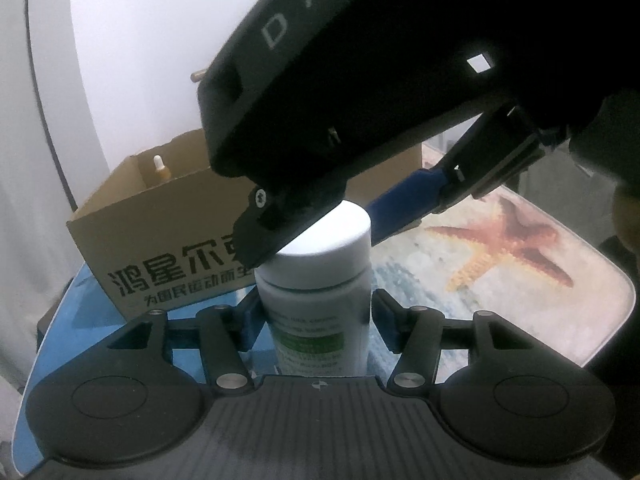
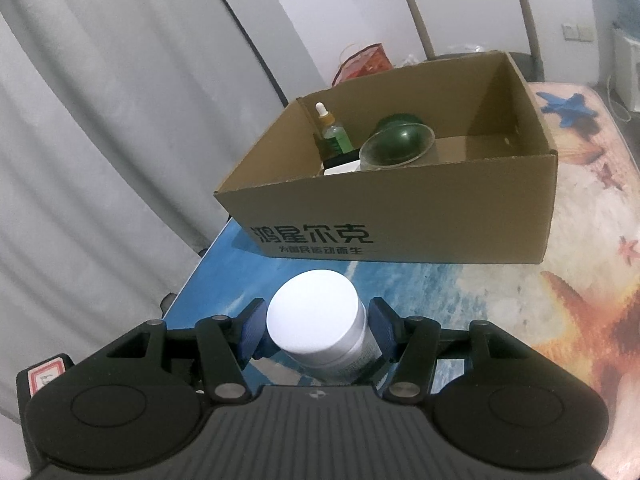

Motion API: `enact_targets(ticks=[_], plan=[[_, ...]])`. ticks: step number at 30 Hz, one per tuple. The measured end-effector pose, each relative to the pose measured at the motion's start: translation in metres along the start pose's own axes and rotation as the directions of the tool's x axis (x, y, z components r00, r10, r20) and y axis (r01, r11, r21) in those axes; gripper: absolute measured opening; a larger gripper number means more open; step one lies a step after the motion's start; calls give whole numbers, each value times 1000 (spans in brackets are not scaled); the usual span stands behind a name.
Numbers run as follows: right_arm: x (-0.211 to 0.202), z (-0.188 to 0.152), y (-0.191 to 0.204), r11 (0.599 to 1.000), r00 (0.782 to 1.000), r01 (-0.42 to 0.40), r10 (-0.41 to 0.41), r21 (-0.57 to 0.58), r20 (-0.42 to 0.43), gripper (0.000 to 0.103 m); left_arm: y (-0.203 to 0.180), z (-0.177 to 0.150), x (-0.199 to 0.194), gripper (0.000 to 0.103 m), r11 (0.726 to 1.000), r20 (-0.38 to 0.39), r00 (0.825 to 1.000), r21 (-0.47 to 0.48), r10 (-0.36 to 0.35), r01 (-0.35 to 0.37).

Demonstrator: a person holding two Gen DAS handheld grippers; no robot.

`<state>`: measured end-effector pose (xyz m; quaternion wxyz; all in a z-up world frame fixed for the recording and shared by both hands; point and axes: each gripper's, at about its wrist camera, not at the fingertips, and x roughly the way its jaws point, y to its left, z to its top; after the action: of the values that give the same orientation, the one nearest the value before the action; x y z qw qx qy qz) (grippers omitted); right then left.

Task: Organize rigid objects
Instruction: 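Close the right tool on the white supplement bottle cap, then lift the supplement bottle and carry it over the box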

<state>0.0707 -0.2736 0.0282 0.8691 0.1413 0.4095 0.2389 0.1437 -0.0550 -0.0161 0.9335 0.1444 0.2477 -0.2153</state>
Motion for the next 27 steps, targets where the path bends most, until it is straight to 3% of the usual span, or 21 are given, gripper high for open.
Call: enact_targets(ticks=[20, 27], plan=[[0, -2, 0, 1000, 1000, -1, 1, 5, -2, 60, 6, 2, -1, 53, 1000, -16, 1000, -12, -12, 12], [-7, -4, 5, 1000, 1000, -6, 6, -1, 13, 60, 8, 6, -9, 53, 1000, 12, 1000, -10, 0, 0]])
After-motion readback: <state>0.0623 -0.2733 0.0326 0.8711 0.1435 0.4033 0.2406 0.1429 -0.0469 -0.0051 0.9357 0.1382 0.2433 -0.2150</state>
